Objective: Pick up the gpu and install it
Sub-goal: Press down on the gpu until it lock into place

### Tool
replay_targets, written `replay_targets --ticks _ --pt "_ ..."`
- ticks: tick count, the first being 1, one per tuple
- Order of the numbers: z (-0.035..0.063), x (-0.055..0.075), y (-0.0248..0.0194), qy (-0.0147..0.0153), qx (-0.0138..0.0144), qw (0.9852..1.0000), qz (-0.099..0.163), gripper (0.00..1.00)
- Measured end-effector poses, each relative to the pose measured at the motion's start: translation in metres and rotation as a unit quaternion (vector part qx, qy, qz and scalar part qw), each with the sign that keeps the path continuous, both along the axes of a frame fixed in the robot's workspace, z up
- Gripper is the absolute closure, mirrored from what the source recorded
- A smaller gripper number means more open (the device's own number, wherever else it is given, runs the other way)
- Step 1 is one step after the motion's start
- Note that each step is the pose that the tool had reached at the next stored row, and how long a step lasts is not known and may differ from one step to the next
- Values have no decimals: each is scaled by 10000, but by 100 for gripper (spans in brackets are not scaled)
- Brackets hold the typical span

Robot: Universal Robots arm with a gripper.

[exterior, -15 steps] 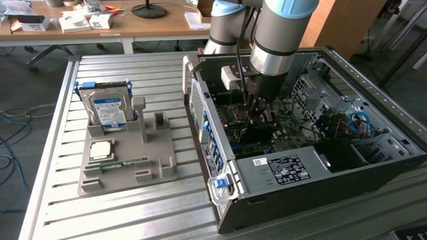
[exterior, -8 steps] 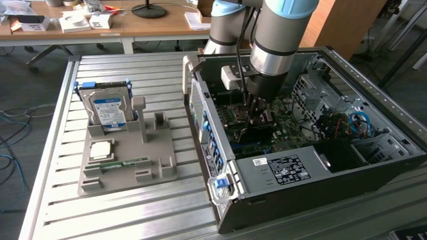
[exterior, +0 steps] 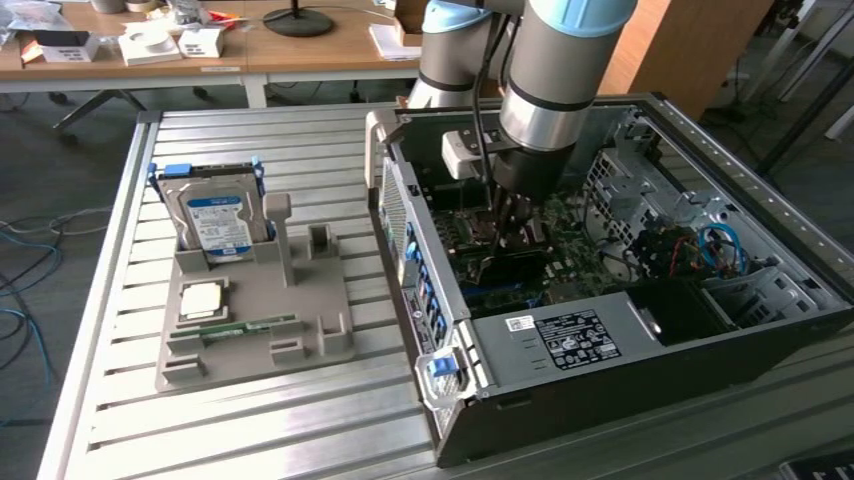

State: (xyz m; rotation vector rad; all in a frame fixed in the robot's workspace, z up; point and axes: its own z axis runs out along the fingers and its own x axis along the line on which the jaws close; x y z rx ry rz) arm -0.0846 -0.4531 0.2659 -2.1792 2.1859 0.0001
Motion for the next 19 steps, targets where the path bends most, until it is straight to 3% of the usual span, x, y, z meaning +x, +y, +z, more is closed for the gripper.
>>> replay_targets --ticks 19 --pt "-13 -1 6 1 -1 10000 0 89"
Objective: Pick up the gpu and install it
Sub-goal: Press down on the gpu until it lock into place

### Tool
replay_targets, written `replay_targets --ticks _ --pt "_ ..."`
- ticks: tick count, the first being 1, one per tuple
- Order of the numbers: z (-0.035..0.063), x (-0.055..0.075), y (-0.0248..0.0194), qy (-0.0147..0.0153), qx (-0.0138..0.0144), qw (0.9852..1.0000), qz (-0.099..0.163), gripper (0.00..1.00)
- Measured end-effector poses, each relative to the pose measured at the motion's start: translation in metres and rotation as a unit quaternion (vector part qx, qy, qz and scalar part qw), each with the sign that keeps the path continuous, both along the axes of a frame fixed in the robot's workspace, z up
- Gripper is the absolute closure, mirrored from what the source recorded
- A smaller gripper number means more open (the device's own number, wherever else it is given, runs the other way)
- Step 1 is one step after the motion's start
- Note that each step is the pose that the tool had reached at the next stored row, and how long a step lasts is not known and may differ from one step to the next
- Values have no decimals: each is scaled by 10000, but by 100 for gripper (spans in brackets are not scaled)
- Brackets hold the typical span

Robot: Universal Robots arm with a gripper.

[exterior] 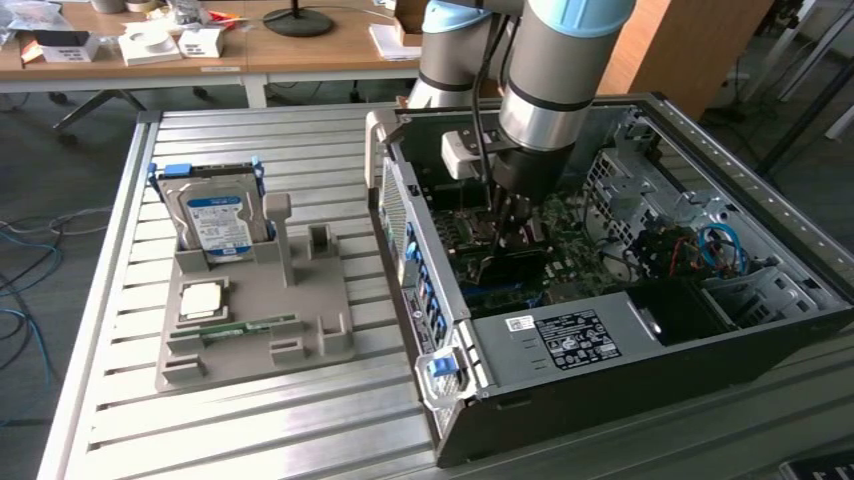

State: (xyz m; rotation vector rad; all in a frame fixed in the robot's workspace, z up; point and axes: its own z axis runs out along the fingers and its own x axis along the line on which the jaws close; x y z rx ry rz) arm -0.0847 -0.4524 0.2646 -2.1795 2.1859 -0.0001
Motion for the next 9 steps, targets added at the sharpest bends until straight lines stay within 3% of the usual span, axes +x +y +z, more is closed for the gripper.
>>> replay_targets --ticks 9 --pt "-10 0 1 -1 2 10000 0 89"
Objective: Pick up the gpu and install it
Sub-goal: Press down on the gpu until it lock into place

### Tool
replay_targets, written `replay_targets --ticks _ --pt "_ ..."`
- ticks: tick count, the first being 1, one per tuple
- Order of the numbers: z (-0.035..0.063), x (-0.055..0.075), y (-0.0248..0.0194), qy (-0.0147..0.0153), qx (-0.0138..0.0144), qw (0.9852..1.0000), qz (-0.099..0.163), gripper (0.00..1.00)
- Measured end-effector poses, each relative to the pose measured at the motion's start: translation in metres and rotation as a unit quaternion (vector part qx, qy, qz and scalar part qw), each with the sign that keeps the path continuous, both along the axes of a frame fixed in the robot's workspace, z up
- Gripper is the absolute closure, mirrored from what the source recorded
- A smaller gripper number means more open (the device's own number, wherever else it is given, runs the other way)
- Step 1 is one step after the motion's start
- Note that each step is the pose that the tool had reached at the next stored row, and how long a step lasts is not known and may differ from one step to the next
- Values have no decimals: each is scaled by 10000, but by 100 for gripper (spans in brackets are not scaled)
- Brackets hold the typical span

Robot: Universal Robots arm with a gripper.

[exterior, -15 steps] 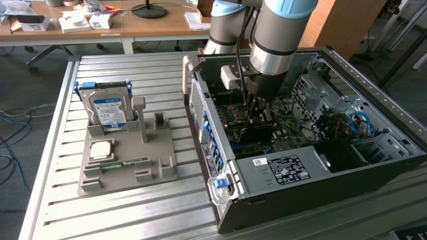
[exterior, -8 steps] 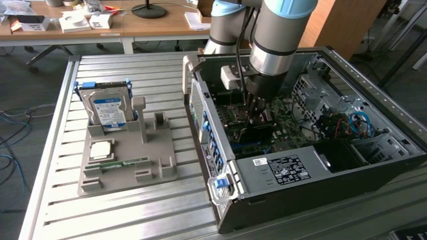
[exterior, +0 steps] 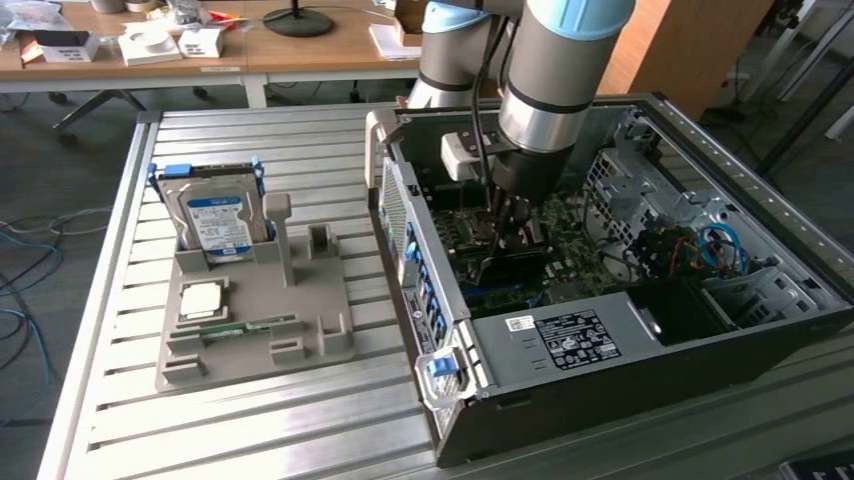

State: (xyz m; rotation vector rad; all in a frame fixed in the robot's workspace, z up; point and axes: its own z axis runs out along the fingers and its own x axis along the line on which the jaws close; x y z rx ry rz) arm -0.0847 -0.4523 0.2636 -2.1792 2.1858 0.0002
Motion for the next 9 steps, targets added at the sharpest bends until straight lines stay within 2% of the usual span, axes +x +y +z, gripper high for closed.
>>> replay_targets --ticks 9 --pt "0 -3 0 -2 0 10000 0 89"
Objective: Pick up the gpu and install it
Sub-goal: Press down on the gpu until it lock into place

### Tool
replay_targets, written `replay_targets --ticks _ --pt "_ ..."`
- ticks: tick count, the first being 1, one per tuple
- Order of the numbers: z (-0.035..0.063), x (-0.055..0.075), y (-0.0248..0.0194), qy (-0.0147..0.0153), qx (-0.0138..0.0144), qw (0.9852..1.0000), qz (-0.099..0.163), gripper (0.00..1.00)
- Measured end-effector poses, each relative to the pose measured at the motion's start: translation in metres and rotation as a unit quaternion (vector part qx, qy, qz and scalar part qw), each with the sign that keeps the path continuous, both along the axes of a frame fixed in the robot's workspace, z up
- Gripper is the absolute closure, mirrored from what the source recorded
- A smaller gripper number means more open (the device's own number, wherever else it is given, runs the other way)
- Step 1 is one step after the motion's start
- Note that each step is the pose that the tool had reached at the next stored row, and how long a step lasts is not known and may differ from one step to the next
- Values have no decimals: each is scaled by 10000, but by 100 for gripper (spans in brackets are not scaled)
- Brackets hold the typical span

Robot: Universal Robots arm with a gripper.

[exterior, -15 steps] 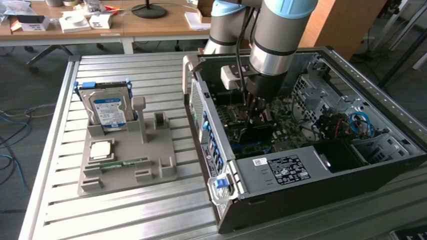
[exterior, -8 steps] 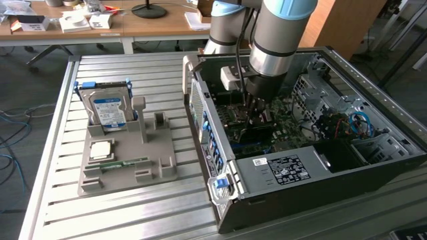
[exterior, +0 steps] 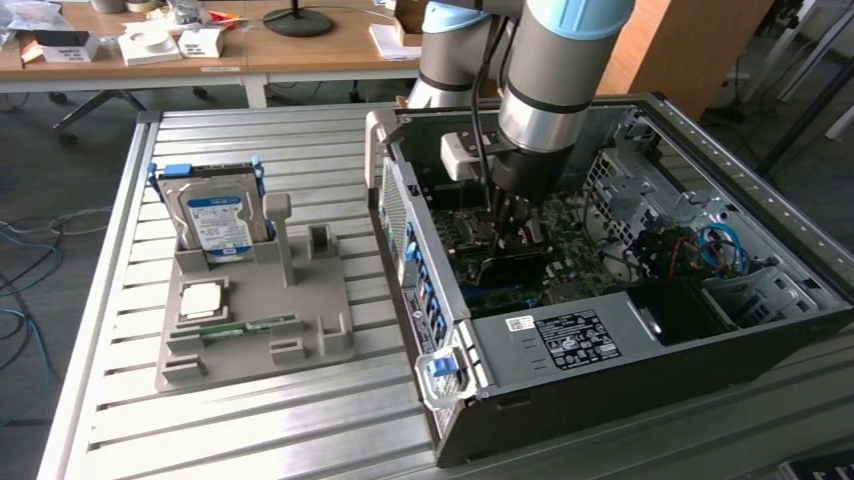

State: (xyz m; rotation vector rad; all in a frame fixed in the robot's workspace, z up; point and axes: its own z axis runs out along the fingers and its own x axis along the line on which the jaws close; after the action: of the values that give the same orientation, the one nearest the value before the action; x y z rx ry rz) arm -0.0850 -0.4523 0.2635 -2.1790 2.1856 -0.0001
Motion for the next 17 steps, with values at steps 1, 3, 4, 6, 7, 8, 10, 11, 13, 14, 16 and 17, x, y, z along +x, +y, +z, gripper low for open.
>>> replay_targets --ticks 1,3,4,6,7,8,10,11,13,14,16,17 --pt "0 0 0 0 0 10000 1 89" --pt "0 0 0 -1 0 10000 1 89" --pt "2 -1 0 -1 1 10000 0 89" --pt "22 -1 0 0 1 10000 0 89" --pt "40 -1 0 0 0 10000 0 89" --pt "55 -1 0 0 0 10000 0 89" --pt "71 -1 0 -1 0 10000 0 89" --pt "71 -1 0 -1 1 10000 0 89" --pt "71 -1 0 -1 1 10000 0 89" --pt "71 -1 0 -1 1 10000 0 89" --pt "73 -10 -9 -5 5 10000 0 89" --pt "73 -21 -19 -11 8 10000 0 89"
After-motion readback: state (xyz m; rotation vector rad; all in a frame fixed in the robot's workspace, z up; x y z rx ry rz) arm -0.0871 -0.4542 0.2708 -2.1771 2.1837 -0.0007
